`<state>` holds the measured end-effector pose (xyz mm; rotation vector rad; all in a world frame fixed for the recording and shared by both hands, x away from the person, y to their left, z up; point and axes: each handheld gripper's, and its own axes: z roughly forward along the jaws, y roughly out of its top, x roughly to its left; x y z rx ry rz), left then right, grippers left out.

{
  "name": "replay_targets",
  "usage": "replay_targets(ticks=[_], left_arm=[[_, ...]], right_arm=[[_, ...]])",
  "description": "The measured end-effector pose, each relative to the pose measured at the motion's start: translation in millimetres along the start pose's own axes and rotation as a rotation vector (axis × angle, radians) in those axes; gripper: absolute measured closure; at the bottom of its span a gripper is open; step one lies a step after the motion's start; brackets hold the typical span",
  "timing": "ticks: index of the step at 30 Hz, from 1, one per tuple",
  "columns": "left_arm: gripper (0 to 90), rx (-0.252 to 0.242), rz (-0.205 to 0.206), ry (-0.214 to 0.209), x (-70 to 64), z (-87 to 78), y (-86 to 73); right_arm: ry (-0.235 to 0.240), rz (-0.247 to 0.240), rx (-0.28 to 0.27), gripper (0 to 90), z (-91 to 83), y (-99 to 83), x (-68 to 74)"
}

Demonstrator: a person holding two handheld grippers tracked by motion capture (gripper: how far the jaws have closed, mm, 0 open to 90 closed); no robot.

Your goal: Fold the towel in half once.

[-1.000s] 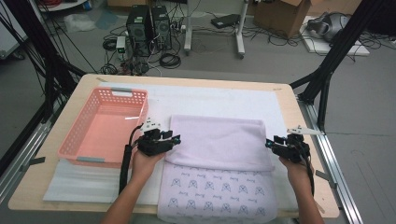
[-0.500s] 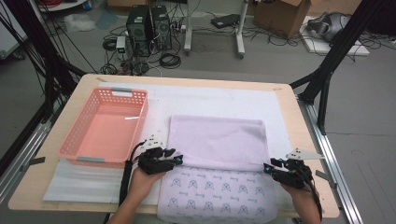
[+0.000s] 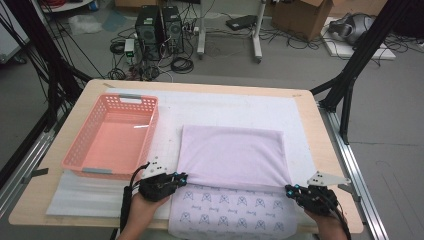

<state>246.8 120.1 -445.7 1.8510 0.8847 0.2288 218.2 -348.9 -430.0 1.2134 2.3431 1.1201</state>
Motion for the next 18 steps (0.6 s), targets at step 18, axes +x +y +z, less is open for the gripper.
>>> replay_targets(ticks=[18], left_arm=[[84.6,-0.006,-0.019,-0.051,-28.8,-36.2,-28.6]], right_arm=[[0.04,-0.024,-0.013,86.7,-35.6,-28.9,36.2]])
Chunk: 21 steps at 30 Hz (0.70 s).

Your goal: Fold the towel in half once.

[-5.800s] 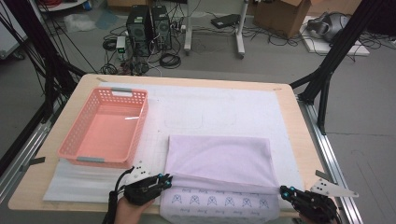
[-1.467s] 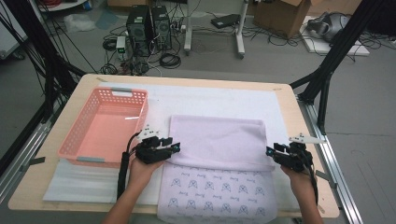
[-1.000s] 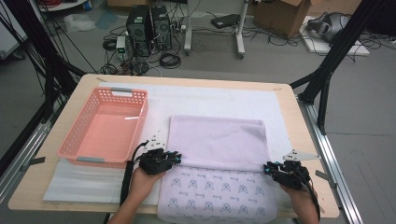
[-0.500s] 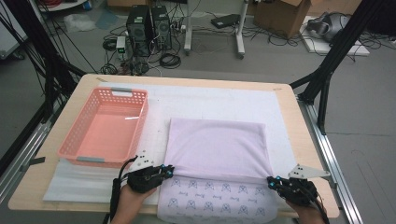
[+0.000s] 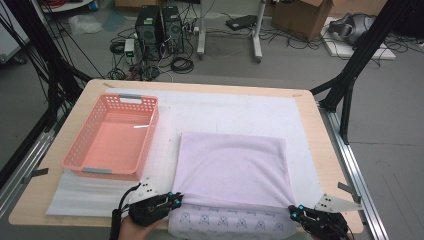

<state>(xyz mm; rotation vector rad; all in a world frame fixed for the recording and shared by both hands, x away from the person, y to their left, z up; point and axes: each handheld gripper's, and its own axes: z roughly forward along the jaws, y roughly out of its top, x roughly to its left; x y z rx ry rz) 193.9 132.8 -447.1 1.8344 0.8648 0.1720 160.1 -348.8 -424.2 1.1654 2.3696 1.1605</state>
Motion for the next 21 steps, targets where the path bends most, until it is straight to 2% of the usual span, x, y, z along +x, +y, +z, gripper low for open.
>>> replay_targets(ticks=[8,18,19,20,21], left_arm=[[85.6,0.005,0.013,-0.013,-11.5,-17.3,-9.0],[85.4,0.06,0.04,-0.062,-29.5,-27.5,-24.5],[82.6,0.052,0.028,-0.062,-28.6,-27.2,-23.4],[71.3,0.045,0.006,-0.062,-26.1,-26.3,-20.8],[63.3,0.035,-0.01,-0.059,-23.7,-25.6,-18.6]], right_arm=[[0.022,0.007,-0.008,86.8,-17.2,-9.8,14.0],[0.045,0.002,0.03,86.5,-32.8,-27.9,29.1],[0.051,0.004,0.029,84.1,-32.5,-28.5,29.3],[0.054,0.013,0.025,75.3,-31.9,-27.9,29.2],[0.05,0.02,0.014,71.9,-31.3,-26.4,28.0]])
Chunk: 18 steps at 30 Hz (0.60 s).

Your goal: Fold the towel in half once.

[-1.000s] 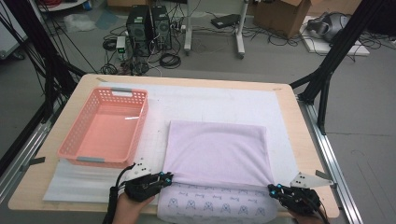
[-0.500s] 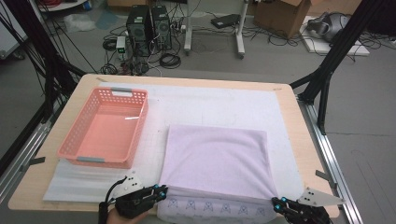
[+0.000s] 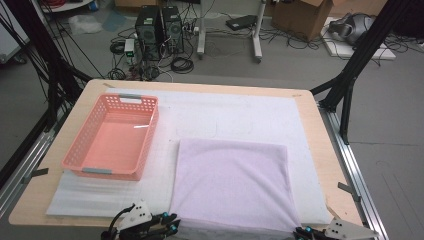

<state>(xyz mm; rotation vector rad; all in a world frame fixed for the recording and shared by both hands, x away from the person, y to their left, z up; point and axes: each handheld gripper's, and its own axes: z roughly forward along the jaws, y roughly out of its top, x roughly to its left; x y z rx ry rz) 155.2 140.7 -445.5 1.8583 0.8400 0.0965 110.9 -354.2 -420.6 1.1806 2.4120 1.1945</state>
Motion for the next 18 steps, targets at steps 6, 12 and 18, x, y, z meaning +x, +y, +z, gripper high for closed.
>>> replay_targets(ticks=[6,12,18], left_arm=[[45.8,-0.078,-0.013,0.073,26.3,8.0,24.2],[45.8,-0.093,-0.034,0.124,57.1,35.3,48.7],[45.9,-0.098,-0.064,0.132,80.9,55.7,66.5]], right_arm=[[-0.061,0.026,-0.089,64.1,2.9,18.6,-15.7],[-0.221,0.103,-0.09,62.6,38.3,43.4,-57.4],[-0.255,0.202,-0.099,69.1,80.8,74.1,-101.3]])
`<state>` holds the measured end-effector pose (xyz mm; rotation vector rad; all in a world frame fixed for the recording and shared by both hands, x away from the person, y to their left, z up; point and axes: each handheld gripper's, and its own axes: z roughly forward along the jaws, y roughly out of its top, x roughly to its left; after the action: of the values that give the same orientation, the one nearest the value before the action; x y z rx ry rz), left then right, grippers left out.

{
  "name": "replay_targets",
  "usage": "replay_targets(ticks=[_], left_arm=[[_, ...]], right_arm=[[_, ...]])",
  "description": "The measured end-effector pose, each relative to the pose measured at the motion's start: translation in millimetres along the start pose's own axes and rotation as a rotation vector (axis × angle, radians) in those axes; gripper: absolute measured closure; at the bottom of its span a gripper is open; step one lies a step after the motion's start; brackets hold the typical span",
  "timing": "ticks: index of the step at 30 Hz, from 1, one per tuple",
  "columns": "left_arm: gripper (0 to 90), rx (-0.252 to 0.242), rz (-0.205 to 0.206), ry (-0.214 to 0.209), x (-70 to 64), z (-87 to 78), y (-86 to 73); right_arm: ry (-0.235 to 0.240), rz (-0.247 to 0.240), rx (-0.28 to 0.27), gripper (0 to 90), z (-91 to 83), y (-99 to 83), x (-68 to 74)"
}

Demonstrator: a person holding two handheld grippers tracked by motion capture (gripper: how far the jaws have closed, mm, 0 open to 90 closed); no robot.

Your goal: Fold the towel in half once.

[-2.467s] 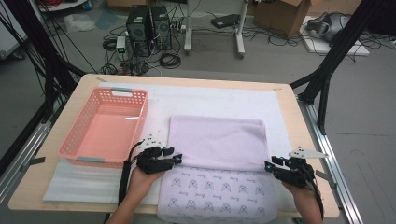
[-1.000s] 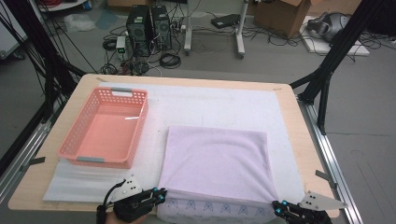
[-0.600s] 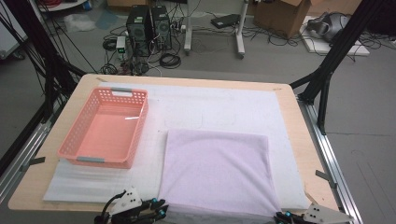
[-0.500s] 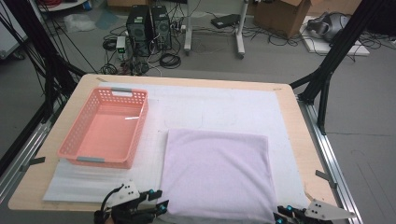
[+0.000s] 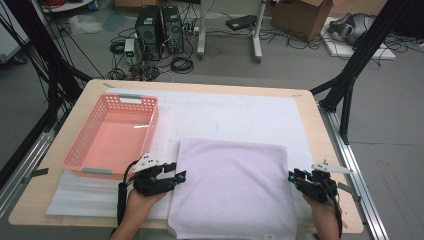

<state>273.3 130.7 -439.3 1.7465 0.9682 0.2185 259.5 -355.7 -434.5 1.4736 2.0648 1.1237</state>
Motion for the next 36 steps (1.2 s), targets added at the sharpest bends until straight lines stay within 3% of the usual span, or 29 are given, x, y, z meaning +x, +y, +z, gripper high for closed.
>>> replay_targets(ticks=[3,6,8,9,11,14,16,20,23,25,27,28,29,32,35,36], left_arm=[[46.4,0.005,-0.027,0.0,7.9,10.6,6.5],[46.0,0.02,-0.035,0.033,15.3,21.0,10.0],[45.6,0.01,-0.029,0.053,18.9,25.1,11.3],[45.5,0.003,-0.033,0.065,20.7,26.6,11.4],[42.9,-0.002,-0.04,0.104,23.5,29.7,11.3],[42.2,0.029,-0.057,0.133,27.3,35.8,12.4],[41.2,0.04,-0.041,0.158,28.1,39.8,16.7],[41.1,0.007,-0.054,0.191,30.5,47.2,23.2],[41.3,0.078,-0.065,0.215,36.1,57.8,24.8],[41.3,0.086,-0.053,0.21,36.7,63.6,29.5],[41.0,0.089,-0.069,0.215,37.8,70.0,34.1],[40.8,0.084,-0.078,0.218,38.6,73.0,34.4],[40.9,0.122,-0.091,0.223,40.3,78.2,35.8],[43.8,0.121,-0.06,0.232,37.7,84.0,37.5],[59.8,0.139,-0.03,0.228,34.6,85.9,37.2],[68.7,0.139,-0.025,0.228,33.8,86.7,36.9]], right_arm=[[0.018,0.033,0.013,78.9,16.8,7.1,-5.7],[0.001,-0.009,0.052,84.7,28.2,7.6,-11.4],[-0.011,0.005,0.051,84.6,27.0,8.0,-13.9],[-0.014,0.005,0.05,83.2,26.3,7.9,-14.3],[-0.028,0.018,0.037,70.5,24.8,7.7,-15.3],[-0.012,0.053,0.008,62.2,24.6,9.1,-20.3],[-0.014,0.05,0.002,57.0,27.8,13.0,-21.3],[-0.029,0.007,0.015,51.0,37.6,21.4,-17.4],[-0.041,-0.013,0.025,49.7,45.3,28.1,-16.2],[-0.045,-0.013,0.035,49.5,49.8,31.8,-17.6],[-0.056,-0.01,0.05,49.1,53.6,34.3,-19.4],[-0.052,-0.005,0.056,50.4,55.9,35.2,-20.9],[-0.04,0.0,0.07,52.6,57.8,36.1,-21.7],[-0.034,-0.016,0.082,59.1,60.7,38.7,-19.8],[-0.026,-0.047,0.092,71.4,61.7,39.6,-16.8],[-0.008,-0.04,0.096,80.9,61.7,39.6,-16.2]])
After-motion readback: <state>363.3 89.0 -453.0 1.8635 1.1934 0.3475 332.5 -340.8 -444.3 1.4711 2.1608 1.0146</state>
